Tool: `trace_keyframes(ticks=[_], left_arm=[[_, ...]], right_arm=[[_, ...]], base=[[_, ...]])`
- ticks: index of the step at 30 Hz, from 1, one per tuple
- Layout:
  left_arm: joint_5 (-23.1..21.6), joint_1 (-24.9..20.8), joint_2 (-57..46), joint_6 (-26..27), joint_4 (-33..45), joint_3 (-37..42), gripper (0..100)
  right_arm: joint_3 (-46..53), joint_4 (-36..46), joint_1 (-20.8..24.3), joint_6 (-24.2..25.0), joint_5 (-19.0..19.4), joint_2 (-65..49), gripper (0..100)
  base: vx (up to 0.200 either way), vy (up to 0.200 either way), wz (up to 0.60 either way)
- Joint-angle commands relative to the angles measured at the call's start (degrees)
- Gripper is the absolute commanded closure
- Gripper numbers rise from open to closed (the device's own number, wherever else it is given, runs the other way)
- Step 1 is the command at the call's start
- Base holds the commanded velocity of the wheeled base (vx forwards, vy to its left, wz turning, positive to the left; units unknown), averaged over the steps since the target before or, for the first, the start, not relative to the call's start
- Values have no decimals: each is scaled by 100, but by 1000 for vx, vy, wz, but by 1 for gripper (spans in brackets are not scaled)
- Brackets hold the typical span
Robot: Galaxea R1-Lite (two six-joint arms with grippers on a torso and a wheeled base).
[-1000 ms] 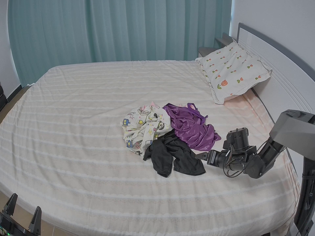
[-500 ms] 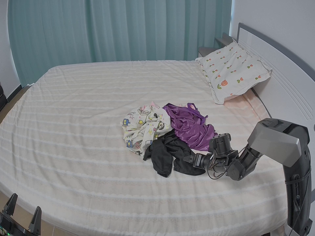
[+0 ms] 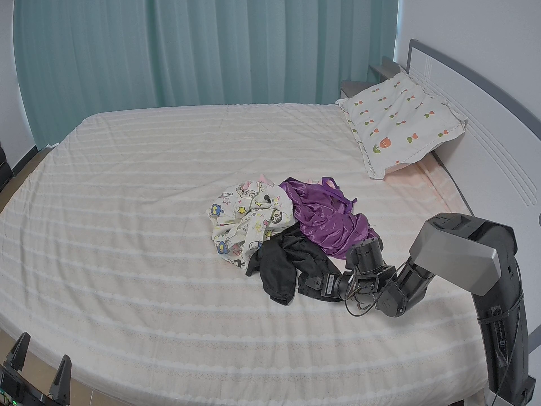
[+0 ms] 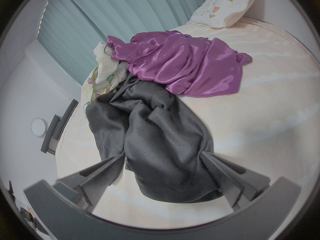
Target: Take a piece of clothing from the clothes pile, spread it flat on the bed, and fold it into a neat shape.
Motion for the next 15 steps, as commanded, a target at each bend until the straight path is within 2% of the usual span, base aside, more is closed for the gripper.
trace_keyframes(ticks=[1,7,11,13,15], left_arm=[[1,1,-101,3,-1,92,0],[1,1,-101,3,-1,92,0],[1,1,-101,3,-1,92,0],[1,1,-101,11,-1,92,0],[1,1,-101,11,-1,92,0]], right_arm=[[-156,94,146,-109,6,57,100],[-217,331,128,-144,-29,22,100],[-15,261,40,49,24,-233,100],[231,191,31,251,156,-523,100],[600,6,58,497,446,-945,100]], base=[[0,0,0],[0,0,0],[0,0,0],[0,0,0],[0,0,0]])
